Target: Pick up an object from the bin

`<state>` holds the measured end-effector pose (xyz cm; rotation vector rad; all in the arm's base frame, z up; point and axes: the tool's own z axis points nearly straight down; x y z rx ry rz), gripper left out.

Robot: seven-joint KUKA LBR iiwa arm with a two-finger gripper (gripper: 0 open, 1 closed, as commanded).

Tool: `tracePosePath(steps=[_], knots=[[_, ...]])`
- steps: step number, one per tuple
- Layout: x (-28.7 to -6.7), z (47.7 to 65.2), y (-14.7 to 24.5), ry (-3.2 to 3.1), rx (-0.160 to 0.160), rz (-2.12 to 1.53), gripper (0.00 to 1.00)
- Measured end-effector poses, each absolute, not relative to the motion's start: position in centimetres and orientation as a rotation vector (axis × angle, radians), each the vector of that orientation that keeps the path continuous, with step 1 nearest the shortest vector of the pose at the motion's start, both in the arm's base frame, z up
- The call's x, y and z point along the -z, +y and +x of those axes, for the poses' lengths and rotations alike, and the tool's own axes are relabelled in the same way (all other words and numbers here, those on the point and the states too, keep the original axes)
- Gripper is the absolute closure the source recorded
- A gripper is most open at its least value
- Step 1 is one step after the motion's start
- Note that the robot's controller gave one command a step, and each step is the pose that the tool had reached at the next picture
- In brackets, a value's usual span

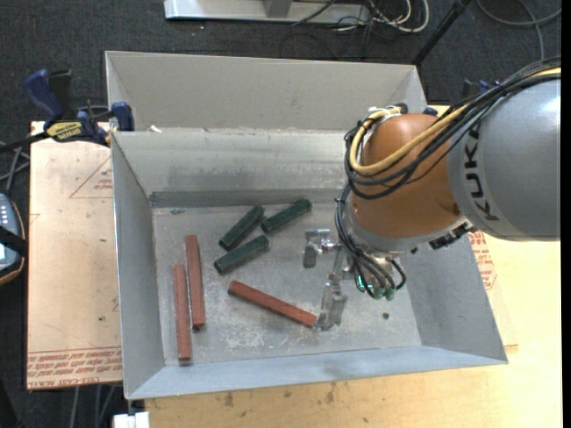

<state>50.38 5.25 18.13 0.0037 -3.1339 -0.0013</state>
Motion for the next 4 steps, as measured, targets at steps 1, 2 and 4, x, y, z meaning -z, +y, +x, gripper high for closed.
tracePosePath(steps=[1,2,4], knots=[[-18.5,50.6,5.2,-3.142,0.002,0.002,0.00],[-14.4,50.3,5.7,-3.150,0.002,0.064,0.00],[-7.1,49.9,6.0,-3.135,0.003,-0.195,1.00]])
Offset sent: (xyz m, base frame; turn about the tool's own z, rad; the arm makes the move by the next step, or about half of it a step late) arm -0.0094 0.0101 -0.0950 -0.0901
